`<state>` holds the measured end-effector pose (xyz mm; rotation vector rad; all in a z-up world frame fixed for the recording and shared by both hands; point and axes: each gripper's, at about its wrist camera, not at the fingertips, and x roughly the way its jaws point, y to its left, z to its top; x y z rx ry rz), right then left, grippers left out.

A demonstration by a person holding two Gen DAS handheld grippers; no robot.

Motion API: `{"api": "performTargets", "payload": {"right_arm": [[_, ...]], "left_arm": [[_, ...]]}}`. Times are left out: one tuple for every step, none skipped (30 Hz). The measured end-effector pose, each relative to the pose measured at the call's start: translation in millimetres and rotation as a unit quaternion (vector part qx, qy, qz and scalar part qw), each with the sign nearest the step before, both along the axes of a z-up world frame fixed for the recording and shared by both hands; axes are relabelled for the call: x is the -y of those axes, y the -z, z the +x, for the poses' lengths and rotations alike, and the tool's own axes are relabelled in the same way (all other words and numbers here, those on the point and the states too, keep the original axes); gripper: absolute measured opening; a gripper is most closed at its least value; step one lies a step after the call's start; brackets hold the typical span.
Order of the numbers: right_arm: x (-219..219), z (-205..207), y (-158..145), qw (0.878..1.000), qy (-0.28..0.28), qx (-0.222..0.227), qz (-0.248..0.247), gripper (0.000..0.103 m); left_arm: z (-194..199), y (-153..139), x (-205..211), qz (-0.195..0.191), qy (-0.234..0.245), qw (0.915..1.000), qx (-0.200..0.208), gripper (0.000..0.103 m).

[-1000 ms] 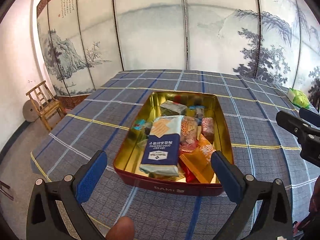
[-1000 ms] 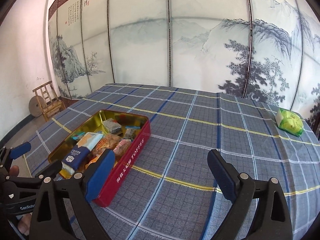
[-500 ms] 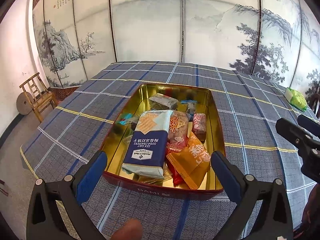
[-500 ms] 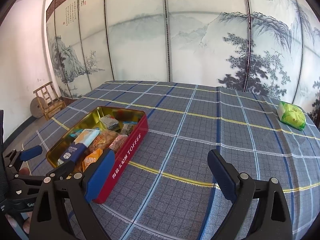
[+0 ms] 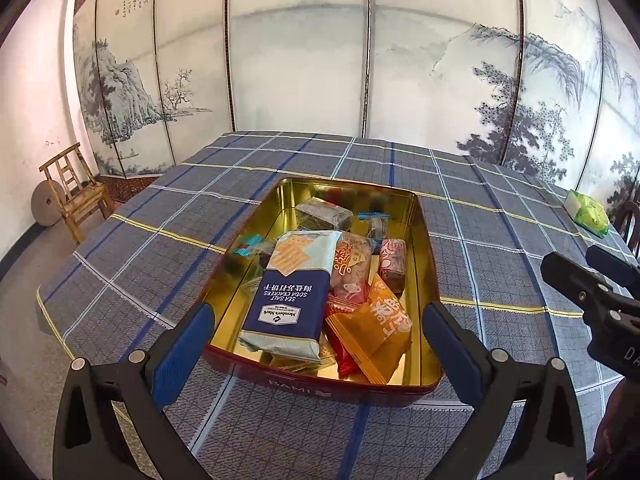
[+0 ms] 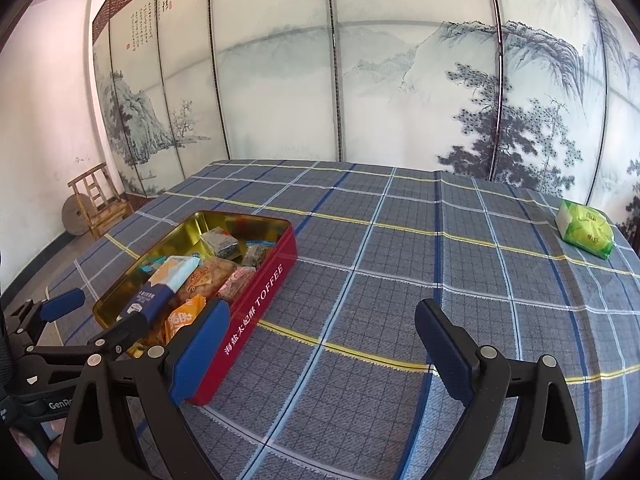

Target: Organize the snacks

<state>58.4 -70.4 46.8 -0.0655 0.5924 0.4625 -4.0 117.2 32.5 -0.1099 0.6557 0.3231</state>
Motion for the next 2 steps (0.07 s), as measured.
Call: {"api": "performTargets", "payload": {"right_arm": [[0.1,-0.1,-0.6,1.000,0.000,-0.001,-0.001,0.094],[0.3,-0.1,-0.2,1.000,0.000,-0.002,-0.001,0.094]], "left_arm": [[-0.4,-0.3,0.6,0.002,0.000,1.0000,0.001,0.103],[-1.1,-0.3,1.3,0.004,0.000,1.0000,0.003,0.103]]}}
